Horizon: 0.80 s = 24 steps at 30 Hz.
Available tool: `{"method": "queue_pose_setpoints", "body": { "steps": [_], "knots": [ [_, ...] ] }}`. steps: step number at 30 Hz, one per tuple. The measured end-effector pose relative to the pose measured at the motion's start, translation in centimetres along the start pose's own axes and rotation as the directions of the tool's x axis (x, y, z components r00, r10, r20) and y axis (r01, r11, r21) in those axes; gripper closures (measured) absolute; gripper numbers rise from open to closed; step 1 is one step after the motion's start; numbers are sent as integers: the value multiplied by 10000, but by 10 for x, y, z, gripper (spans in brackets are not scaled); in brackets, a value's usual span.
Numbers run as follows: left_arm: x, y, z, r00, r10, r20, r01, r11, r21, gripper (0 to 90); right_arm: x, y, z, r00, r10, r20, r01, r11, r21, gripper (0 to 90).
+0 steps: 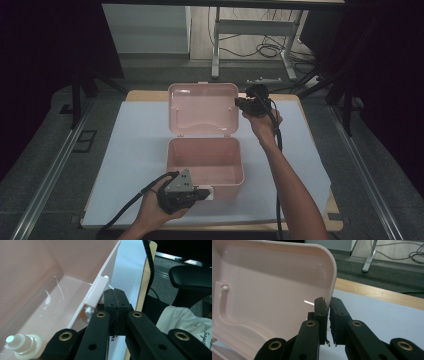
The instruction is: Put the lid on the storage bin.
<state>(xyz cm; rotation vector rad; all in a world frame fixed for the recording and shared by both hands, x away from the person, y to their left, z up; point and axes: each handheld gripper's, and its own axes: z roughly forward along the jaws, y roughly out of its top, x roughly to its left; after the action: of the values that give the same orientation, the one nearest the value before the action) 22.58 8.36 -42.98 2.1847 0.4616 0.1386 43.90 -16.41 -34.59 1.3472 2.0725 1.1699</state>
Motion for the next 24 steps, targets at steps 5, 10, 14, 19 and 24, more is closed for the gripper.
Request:
{"method": "queue_pose_setpoints", "body": {
  "steps": [5, 10, 14, 19, 24],
  "knots": [
    [0, 0, 0, 10000, -37, 6, 37, 10000, -5, 900, 5, -4, -10, 9998, -143, 140, 150, 9988, -469, 855],
    [0, 0, 0, 10000, -45, -9, 45, 10000, -29, 900, 9, -7, -16, 9994, -267, 237, 285, 9965, -787, 859],
    [0, 0, 0, 10000, -44, -16, 44, 10000, -47, 900, 12, -11, -21, 9985, -398, 370, 434, 9936, -1041, 861],
    [0, 0, 0, 10000, 3, -24, -3, 10000, -21, 900, 16, -17, -28, 9977, -464, 496, 534, 9873, -1494, 866],
    [0, 0, 0, 10000, 17, -10, -17, 10000, 2, 900, 20, -21, -35, 9971, -556, 514, 639, 9821, -1775, 868]
  ]
}}
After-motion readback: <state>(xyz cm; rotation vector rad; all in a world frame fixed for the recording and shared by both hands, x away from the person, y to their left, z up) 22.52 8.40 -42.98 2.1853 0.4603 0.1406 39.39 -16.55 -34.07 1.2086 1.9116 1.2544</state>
